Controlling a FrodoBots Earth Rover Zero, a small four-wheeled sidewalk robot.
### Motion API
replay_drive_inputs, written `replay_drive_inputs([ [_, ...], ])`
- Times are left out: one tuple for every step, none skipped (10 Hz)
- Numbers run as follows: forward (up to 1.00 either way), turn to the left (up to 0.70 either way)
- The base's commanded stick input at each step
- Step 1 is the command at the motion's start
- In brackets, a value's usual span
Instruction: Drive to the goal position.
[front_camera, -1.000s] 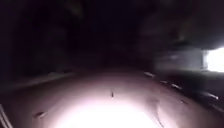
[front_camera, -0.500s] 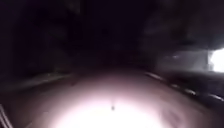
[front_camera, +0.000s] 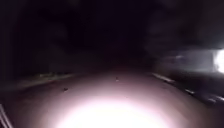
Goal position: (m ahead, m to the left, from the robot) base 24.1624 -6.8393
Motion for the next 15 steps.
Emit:
replay_drive_inputs([
  [1.00, 0.00],
  [1.00, 0.00],
  [1.00, 0.00],
  [1.00, 0.00],
  [1.00, 0.00],
  [1.00, 0.00],
  [1.00, 0.00],
  [1.00, 0.00],
  [1.00, 0.00],
  [1.00, -0.04],
  [1.00, -0.22],
  [1.00, -0.27],
  [1.00, -0.27],
  [1.00, -0.27],
  [1.00, -0.27],
])
